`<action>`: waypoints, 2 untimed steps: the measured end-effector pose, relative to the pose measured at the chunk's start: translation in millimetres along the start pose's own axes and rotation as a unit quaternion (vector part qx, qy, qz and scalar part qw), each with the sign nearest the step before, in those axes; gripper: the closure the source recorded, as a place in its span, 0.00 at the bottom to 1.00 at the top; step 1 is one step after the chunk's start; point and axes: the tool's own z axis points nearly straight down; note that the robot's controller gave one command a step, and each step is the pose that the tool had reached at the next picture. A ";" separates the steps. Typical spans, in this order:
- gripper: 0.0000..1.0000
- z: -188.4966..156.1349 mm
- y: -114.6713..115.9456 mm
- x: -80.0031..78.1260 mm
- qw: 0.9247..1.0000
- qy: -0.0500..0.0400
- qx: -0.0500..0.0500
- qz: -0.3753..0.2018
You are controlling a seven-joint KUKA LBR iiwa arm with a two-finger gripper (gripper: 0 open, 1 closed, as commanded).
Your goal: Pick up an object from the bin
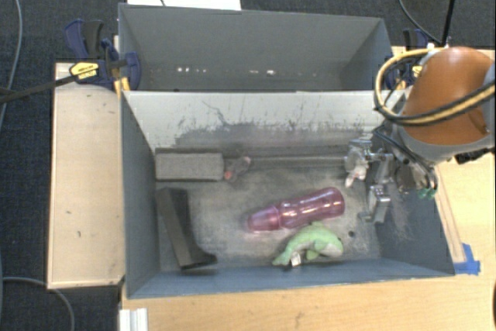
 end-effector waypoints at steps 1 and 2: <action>0.00 18.7 36.7 -12.3 0.990 0.002 -0.001 -0.139; 0.00 50.3 69.5 -35.4 0.977 -0.002 0.000 -0.215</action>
Offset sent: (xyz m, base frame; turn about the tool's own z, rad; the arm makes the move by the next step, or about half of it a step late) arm 0.0342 0.0771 -0.0573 -0.4313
